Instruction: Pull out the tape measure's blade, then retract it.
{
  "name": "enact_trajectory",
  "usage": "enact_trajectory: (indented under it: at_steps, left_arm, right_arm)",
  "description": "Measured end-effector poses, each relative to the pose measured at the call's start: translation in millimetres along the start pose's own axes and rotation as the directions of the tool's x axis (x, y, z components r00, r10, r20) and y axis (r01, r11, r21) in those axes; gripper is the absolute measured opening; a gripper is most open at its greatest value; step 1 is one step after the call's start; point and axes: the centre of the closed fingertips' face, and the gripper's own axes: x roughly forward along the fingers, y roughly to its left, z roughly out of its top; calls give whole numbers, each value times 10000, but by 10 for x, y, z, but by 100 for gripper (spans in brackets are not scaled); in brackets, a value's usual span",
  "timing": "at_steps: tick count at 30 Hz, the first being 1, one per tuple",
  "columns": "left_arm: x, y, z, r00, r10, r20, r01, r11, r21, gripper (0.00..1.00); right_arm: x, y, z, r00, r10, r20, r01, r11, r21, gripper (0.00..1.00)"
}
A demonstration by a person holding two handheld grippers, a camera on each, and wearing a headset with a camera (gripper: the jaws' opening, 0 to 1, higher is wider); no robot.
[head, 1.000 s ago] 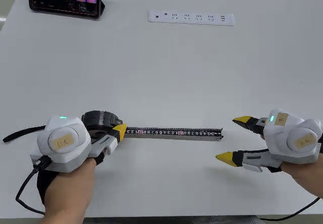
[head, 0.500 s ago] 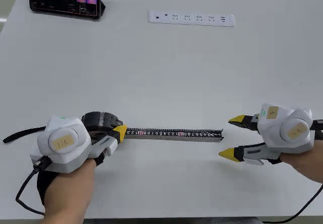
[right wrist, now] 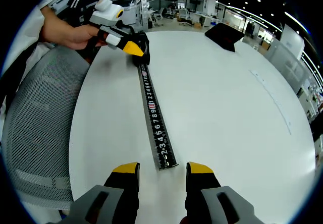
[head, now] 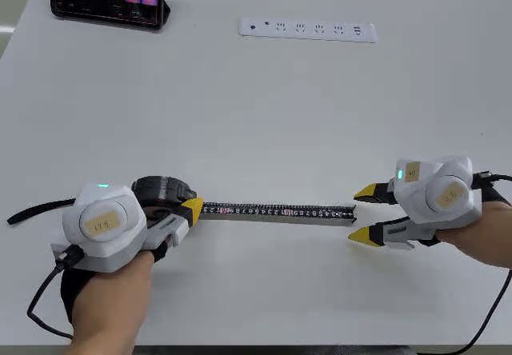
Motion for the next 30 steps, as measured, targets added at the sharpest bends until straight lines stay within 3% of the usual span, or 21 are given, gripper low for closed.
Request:
enact_trajectory:
  at_steps: [14,30]
  left_arm:
    - [-2,3,-12,10000,6,-40,-6,10000,-18,62]
    - [-5,-5,-16,9999,14,-105,-15,9999,-107,62]
  right_arm:
    - [101,-21,-28,9982,405,-434,-427,9977,-521,23]
    - [122,-69,-19,9982,201,-563,-246,9964,-810,12]
